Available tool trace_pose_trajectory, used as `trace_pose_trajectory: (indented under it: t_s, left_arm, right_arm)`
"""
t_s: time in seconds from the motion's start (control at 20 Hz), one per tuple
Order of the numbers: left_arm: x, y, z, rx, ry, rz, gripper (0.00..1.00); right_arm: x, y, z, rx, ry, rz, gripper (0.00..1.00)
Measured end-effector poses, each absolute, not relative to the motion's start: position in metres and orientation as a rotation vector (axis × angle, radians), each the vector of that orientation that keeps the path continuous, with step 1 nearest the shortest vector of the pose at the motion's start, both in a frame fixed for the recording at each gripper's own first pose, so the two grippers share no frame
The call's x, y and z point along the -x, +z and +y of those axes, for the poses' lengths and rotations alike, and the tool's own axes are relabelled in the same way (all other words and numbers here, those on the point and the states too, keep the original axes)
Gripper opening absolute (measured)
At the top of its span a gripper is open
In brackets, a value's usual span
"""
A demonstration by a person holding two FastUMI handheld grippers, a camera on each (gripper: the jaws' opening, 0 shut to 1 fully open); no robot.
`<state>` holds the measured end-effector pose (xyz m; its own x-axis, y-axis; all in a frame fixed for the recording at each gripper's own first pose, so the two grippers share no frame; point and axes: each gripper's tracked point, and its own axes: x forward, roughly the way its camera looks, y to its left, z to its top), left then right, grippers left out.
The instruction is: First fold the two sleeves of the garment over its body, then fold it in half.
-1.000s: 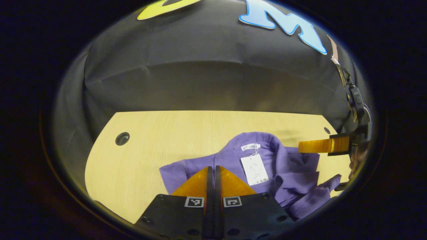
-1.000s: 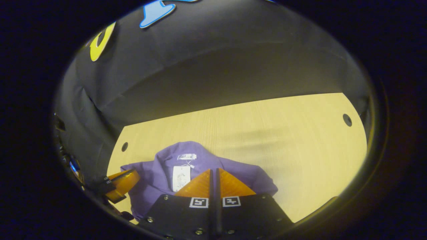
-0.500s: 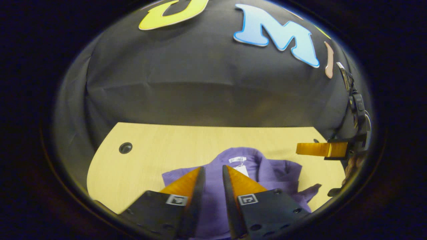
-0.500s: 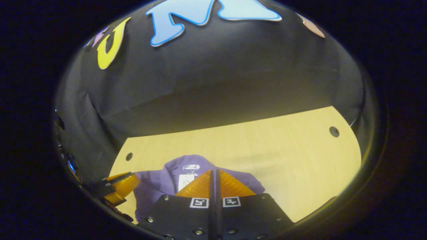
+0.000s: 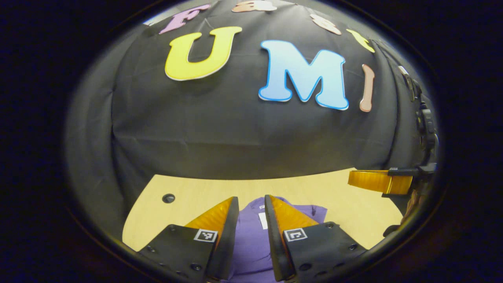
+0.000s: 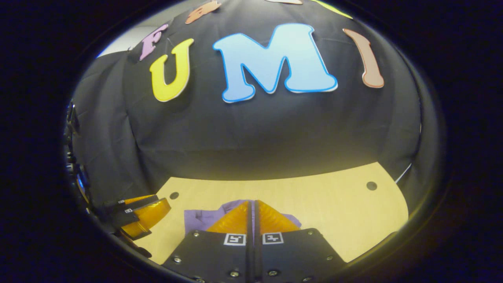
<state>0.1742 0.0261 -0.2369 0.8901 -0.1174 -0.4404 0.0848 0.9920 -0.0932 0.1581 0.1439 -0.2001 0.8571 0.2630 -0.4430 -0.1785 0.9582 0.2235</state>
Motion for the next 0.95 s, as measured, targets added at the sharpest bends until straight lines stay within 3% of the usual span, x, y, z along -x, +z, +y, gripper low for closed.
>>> trace_pose_trajectory:
  t_s: [0.75, 0.8, 0.95]
  left_arm:
    - [-0.059, -0.130, 0.044, 0.088, -0.009, 0.242, 0.46]
    - [-0.054, -0.123, 0.048, 0.083, 0.000, 0.225, 0.51]
    - [-0.038, -0.112, 0.055, 0.071, 0.016, 0.200, 0.53]
  right_arm:
    - [-0.026, -0.119, 0.126, -0.116, 0.195, 0.262, 0.04]
    - [-0.020, -0.117, 0.124, -0.113, 0.188, 0.249, 0.04]
    - [-0.007, -0.112, 0.115, -0.108, 0.150, 0.226, 0.07]
